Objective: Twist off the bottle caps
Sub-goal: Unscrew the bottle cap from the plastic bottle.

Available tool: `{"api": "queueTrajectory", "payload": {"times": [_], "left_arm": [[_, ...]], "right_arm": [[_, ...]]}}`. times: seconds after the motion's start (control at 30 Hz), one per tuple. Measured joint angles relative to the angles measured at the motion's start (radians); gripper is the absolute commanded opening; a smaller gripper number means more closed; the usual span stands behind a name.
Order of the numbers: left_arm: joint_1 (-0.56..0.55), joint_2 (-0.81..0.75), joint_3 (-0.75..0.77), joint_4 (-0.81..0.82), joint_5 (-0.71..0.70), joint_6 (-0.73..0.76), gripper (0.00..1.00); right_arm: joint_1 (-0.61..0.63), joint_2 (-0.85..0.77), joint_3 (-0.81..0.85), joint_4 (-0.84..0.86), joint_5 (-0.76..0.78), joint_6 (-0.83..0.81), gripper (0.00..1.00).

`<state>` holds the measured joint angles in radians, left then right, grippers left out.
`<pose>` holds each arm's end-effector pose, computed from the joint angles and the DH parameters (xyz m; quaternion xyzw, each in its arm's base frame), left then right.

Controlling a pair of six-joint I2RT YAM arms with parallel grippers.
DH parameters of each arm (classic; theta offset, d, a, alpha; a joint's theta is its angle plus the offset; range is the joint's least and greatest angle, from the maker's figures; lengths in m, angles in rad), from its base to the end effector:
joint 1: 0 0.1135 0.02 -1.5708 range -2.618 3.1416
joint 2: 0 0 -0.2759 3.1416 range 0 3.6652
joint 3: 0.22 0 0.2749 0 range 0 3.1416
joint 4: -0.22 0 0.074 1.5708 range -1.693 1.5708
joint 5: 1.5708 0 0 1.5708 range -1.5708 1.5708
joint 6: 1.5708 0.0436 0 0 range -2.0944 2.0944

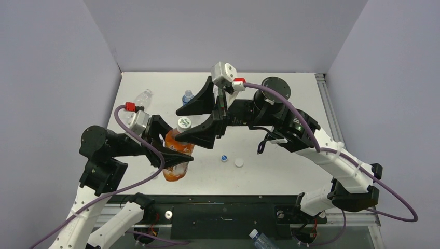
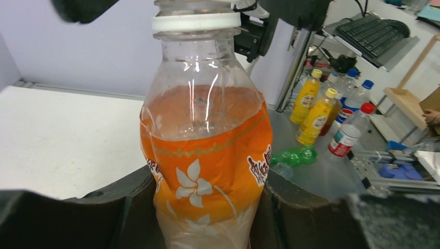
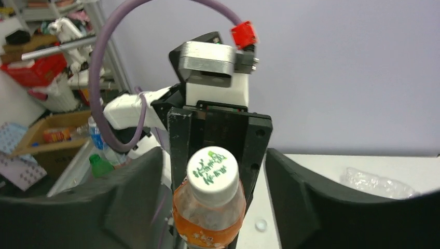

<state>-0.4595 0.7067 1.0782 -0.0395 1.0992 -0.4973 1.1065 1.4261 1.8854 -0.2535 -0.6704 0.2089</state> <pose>0.0967 -0.0912 0.4765 0.4159 0.5030 -0.5888 0.4768 0.1101 0.2803 0.5813 -0.4884 0.4259 0.6122 0.4531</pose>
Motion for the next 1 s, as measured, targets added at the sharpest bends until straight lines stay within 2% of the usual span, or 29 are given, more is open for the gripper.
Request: {"api": "queueTrajectory", "payload": {"times": [0.1,0.4,0.53,0.63,0.8,0.97,1.0], "left_arm": [[0.006,-0.004,0.005,0.021,-0.029,0.012,0.00],[0.009,-0.031,-0.003,-0.006,-0.259,0.236,0.00],[0.009,-0.036,-0.016,-0.035,-0.348,0.310,0.00],[0.009,-0.036,-0.023,-0.053,-0.387,0.337,0.00],[0.009,-0.036,-0.026,-0.064,-0.416,0.357,0.00],[0.009,-0.036,-0.026,-0.070,-0.434,0.362,0.00],[0.009,-0.036,-0.026,-0.071,-0.438,0.363,0.00]], "right_arm": [[0.003,-0.003,0.010,-0.039,0.077,0.010,0.80],[0.134,0.013,0.146,-0.170,0.619,0.023,0.82],[0.167,0.101,0.314,-0.223,0.737,0.023,0.83],[0.172,0.145,0.358,-0.248,0.779,0.027,0.81],[0.172,0.201,0.372,-0.291,0.803,0.043,0.65],[0.172,0.225,0.373,-0.328,0.801,0.062,0.37],[0.172,0.225,0.373,-0.331,0.797,0.065,0.34]]}}
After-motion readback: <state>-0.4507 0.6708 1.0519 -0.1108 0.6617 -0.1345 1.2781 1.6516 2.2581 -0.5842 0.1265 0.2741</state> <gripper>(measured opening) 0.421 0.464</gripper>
